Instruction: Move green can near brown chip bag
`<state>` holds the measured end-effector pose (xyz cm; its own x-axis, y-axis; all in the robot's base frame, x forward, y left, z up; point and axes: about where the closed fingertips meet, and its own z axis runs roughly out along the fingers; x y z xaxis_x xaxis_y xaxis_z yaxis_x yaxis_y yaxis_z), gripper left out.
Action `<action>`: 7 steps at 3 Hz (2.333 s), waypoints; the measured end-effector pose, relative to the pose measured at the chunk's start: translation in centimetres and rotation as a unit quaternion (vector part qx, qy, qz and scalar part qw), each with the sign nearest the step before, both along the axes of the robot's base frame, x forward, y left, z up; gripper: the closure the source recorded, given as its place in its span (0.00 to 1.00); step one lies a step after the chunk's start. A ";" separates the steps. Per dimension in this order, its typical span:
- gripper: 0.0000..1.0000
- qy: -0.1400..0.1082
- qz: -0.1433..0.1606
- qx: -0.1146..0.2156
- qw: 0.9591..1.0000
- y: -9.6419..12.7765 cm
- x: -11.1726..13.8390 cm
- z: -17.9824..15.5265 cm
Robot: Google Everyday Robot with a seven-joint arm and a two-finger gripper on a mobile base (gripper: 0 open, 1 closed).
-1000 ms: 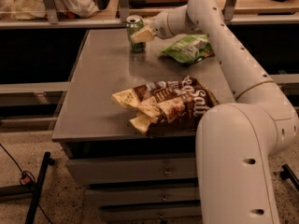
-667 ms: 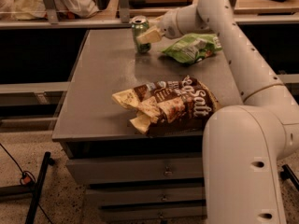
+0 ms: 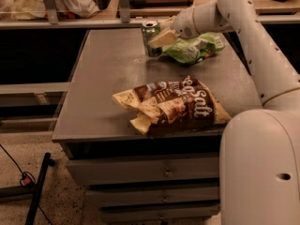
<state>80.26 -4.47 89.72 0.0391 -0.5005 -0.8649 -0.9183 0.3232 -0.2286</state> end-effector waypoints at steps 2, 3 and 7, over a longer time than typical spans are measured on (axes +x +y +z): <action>1.00 0.022 0.019 -0.005 1.000 -3.2 -4.7 -0.6; 1.00 0.046 0.048 0.005 0.998 -3.5 -8.4 -1.9; 0.61 0.060 0.171 0.039 0.983 -0.8 -16.0 -1.7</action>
Offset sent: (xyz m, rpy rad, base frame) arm -0.0967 -0.0547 -0.0221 -0.0140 0.1005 0.0639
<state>64.24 -5.31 88.06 0.0896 -0.4083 -0.9085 -0.9950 0.0028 -0.0994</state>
